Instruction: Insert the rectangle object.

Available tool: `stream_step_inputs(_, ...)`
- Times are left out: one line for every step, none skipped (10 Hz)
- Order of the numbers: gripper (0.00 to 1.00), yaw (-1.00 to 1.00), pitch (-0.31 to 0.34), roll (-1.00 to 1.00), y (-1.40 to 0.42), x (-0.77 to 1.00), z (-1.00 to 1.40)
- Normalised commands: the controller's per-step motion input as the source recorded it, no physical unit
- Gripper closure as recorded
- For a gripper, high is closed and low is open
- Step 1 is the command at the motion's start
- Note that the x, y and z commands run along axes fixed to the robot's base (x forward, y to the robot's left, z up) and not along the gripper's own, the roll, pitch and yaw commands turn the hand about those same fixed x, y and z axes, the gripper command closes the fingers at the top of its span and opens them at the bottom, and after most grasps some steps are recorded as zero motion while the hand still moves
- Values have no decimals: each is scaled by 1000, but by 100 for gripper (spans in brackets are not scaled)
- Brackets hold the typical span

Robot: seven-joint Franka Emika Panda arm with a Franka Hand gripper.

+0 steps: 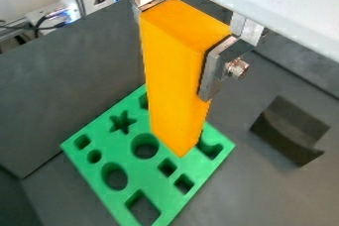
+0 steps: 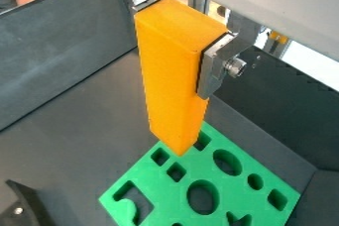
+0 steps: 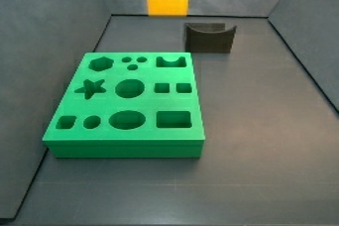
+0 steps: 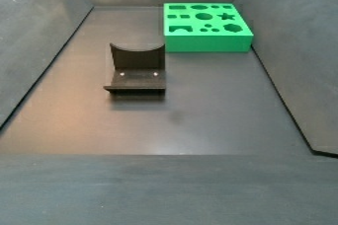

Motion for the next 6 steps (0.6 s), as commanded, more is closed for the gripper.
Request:
stream_step_inputs(100, 180, 10, 116, -611, 200, -1000)
stream_step_inputs(100, 206, 50, 57, -357, 289, -1000)
stream_step_inputs(100, 209, 100, 0, -197, 354, -997)
stream_step_inputs(100, 97, 97, 79, -157, 286, -874)
stream_step_inputs(100, 0, 34, 43, -137, 126, -746)
stream_step_inputs(100, 0, 43, 77, -240, 157, -717)
